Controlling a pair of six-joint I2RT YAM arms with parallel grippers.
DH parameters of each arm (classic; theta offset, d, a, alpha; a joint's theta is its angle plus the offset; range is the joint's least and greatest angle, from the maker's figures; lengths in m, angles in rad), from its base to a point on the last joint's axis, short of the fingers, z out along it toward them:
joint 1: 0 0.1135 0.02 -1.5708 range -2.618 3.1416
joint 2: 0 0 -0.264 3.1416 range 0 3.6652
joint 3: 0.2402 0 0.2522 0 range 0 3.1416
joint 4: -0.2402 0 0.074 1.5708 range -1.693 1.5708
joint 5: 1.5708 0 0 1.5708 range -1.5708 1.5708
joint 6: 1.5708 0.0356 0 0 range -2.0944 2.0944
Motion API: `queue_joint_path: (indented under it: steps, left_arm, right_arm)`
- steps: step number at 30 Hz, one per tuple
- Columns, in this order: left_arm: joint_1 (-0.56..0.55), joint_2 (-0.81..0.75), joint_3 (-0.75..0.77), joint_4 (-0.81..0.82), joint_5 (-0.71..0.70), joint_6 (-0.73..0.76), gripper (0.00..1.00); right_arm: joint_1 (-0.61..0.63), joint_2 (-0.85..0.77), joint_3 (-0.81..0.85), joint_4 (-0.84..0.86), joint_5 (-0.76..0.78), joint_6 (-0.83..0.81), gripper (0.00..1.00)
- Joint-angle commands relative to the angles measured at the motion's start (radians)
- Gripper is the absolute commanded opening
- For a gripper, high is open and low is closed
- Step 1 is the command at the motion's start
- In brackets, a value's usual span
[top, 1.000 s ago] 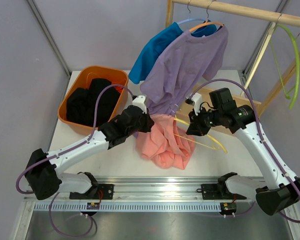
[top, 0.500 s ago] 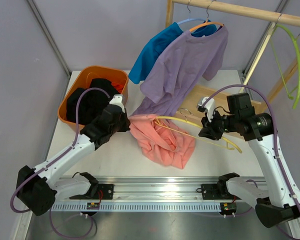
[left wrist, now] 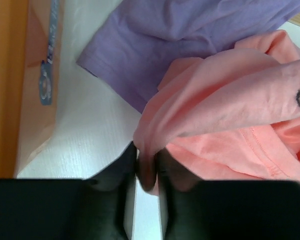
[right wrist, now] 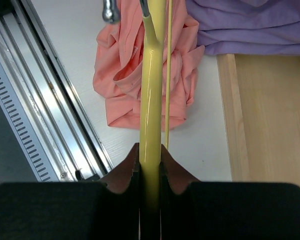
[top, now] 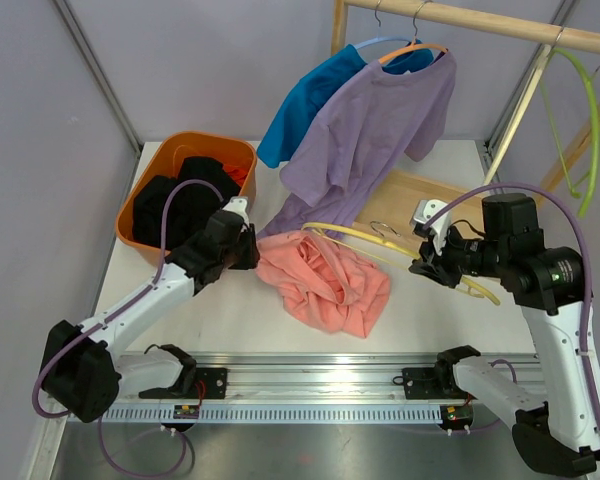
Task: Remove the t-shirt from the hanger
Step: Remove the tshirt from the hanger, then pass the hanger from the right arm to the left
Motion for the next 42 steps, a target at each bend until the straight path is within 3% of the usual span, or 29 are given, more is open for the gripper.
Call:
queue_joint_path:
  steps: [1,2,5,6,10,14,17,23,28,30,36,42]
  left_arm:
    - [0.008,-0.023,0.04,0.044,0.12,0.068,0.4]
    - [0.008,-0.037,0.039,0.051,0.173,0.097,0.63]
    - [0.006,-0.143,0.002,0.091,0.324,0.161,0.93]
    - [0.005,-0.224,-0.015,0.097,0.398,0.183,0.99]
    - [0.0,-0.428,-0.049,0.11,0.565,0.301,0.99]
    - [-0.006,-0.514,-0.026,0.067,0.638,0.488,0.99]
    - [-0.007,-0.478,0.021,0.038,0.677,0.578,0.99]
    - [-0.012,-0.318,0.118,0.033,0.936,0.671,0.99]
    - [-0.076,-0.237,0.177,0.002,0.915,0.711,0.95]
    - [-0.104,-0.22,0.181,-0.021,0.904,0.731,0.9]
    - [-0.187,-0.254,0.135,-0.045,0.873,0.79,0.82]
    - [-0.198,-0.263,0.098,-0.081,0.801,0.832,0.72]
  right_arm:
    - [-0.008,-0.009,0.028,0.043,-0.006,-0.004,0.0]
    - [-0.008,-0.008,0.02,0.071,-0.001,0.014,0.0]
    - [-0.008,0.006,-0.01,0.109,0.007,0.034,0.0]
    - [-0.008,0.01,-0.021,0.117,0.005,0.033,0.0]
    - [-0.008,0.064,-0.037,0.091,-0.064,-0.051,0.0]
    - [-0.008,0.155,-0.032,-0.08,-0.211,-0.241,0.0]
    - [0.007,0.213,-0.009,-0.186,-0.286,-0.378,0.0]
    - [0.178,0.244,-0.01,-0.179,-0.256,-0.371,0.0]
    - [0.254,0.257,-0.021,-0.125,-0.245,-0.311,0.0]
    - [0.254,0.267,-0.008,-0.116,-0.257,-0.305,0.0]
    - [0.254,0.287,0.009,-0.125,-0.256,-0.315,0.0]
    - [0.254,0.287,0.025,-0.136,-0.268,-0.326,0.0]
